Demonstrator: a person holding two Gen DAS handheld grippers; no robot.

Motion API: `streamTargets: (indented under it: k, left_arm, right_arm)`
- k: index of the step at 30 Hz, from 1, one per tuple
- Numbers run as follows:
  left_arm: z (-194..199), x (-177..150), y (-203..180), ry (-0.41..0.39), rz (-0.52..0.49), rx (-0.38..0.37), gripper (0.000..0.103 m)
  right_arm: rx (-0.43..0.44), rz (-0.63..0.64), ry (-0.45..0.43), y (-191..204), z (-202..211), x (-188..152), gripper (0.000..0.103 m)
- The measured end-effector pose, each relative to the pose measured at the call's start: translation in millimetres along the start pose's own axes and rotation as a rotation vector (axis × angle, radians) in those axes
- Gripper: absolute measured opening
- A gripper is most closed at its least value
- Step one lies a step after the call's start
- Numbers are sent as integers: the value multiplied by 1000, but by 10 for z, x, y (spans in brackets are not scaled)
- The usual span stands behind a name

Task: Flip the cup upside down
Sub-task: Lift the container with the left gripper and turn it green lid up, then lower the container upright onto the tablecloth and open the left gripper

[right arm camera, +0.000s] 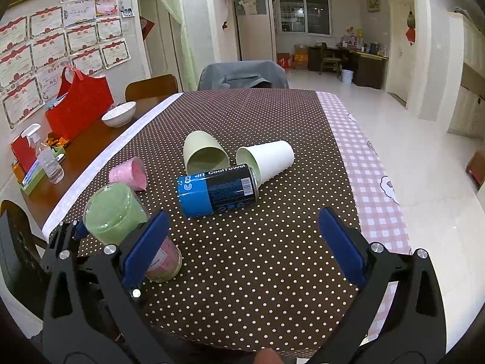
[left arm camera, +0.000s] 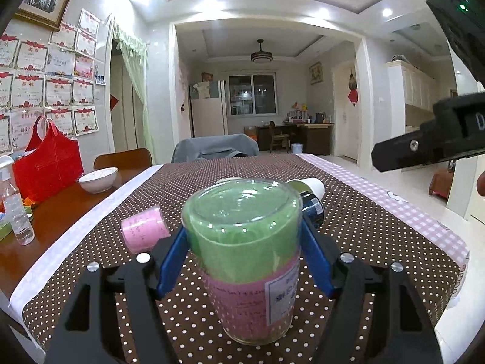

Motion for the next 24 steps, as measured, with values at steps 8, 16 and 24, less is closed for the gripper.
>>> streamTargets:
  k: [8, 16, 24]
  left_arm:
    - [105, 62, 20, 29, -6, 24, 88]
    - [227, 230, 105, 43, -4, 43, 89]
    - [429, 505, 232, 62, 48, 85, 89]
  right_arm:
    - [9, 2, -11, 33, 58, 1, 97]
    - [26, -5, -24, 59, 129, 24, 97]
    - [35, -23, -65, 45, 279, 82, 97]
Point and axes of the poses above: each gripper's, at about its wrist camera, not at the fingertips, and z roughly against the way its jaws point, y to its left, x to its top, the point moved 3 cm from there along -z, roughly the way its jaws point, and after that the axes turned 9 degrees about y, right-handed, at the moved point
